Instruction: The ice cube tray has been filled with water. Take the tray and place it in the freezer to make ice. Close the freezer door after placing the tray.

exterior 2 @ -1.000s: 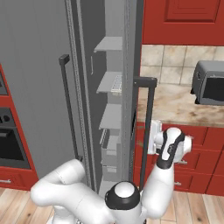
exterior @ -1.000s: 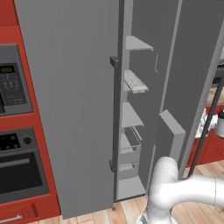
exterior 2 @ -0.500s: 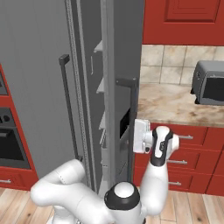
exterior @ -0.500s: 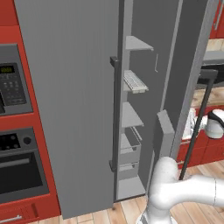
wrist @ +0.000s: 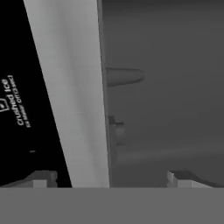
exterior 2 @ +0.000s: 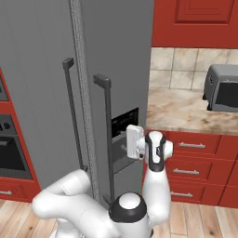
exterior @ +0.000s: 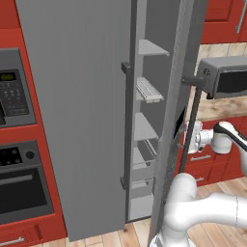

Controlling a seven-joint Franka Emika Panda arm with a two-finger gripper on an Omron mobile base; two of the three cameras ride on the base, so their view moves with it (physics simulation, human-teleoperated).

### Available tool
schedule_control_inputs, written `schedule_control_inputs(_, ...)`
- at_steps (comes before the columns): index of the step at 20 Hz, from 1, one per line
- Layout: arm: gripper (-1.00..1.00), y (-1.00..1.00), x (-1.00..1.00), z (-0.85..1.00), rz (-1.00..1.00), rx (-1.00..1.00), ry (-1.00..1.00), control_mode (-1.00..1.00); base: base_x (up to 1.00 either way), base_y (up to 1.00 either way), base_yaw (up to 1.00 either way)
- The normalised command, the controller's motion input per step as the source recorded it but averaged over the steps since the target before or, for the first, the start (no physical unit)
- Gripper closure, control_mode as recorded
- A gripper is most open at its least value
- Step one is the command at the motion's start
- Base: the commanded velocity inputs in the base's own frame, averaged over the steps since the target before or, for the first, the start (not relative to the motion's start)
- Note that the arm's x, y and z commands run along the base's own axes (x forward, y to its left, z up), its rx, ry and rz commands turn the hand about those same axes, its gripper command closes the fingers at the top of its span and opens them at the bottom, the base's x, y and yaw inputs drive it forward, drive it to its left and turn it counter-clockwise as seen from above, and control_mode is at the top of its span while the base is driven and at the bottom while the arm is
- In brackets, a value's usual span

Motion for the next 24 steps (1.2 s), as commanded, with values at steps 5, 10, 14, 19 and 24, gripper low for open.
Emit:
schedule_control_inputs(5,-1.0,0.91,0.01,-0.03,-0.28,-0.12,-0.28,-1.0,0.0,0.0,0.0)
schedule_control_inputs(10,-1.0,0.83,0.23,-0.02,-0.42,-0.12,-0.14,-1.0,0.0,0.0,0.0)
schedule_control_inputs(14,-1.0,0.82,0.45,-0.03,-0.55,-0.12,-0.01,-1.0,0.0,0.0,0.0)
schedule_control_inputs(19,-1.0,0.7,0.53,-0.13,-0.73,-0.12,0.01,-1.0,0.0,0.0,0.0)
schedule_control_inputs(24,-1.0,0.4,0.77,-0.08,-0.79,-0.1,0.1,-1.0,0.0,0.0,0.0)
